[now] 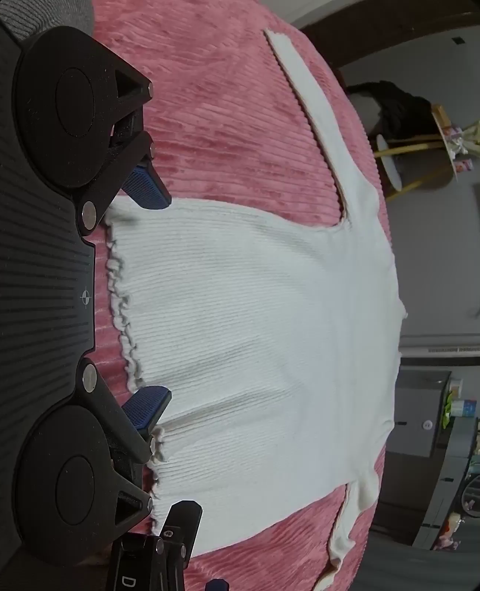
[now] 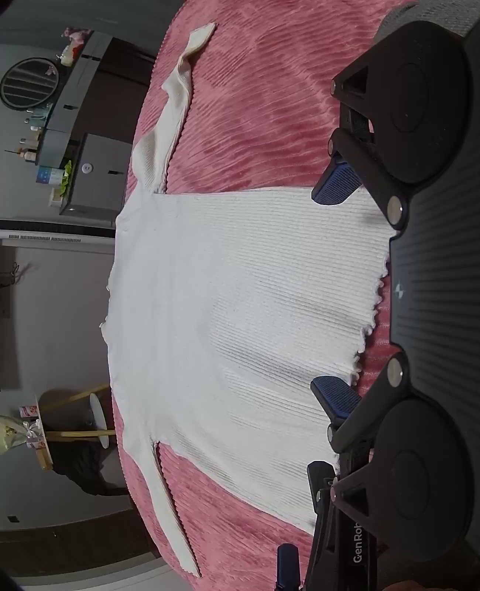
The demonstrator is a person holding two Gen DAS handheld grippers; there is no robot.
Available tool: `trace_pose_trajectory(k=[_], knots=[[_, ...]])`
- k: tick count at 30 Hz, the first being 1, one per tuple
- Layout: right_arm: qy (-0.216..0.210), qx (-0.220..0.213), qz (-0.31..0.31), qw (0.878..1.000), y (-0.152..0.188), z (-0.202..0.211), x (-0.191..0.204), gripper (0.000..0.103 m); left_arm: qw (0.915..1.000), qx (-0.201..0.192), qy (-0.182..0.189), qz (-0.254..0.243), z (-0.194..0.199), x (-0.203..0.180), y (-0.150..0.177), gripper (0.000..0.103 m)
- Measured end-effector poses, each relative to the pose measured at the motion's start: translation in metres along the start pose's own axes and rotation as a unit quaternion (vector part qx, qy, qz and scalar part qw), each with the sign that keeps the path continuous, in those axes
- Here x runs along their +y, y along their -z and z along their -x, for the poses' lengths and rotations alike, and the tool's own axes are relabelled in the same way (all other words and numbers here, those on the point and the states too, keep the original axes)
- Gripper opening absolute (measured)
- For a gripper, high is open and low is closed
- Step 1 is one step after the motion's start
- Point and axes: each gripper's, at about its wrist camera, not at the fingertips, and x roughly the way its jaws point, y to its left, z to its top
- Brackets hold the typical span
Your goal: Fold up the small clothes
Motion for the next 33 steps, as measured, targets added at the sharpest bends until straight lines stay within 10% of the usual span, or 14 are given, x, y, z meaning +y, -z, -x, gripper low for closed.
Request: trace_pose_trajectory(k=[33], knots=[[0.011,-0.007,-0.004,1.000,0.000,0.000,0.001,0.099,0.9999,0.007,0.013,0.008,-0.004,0.001,0.002,0.103]])
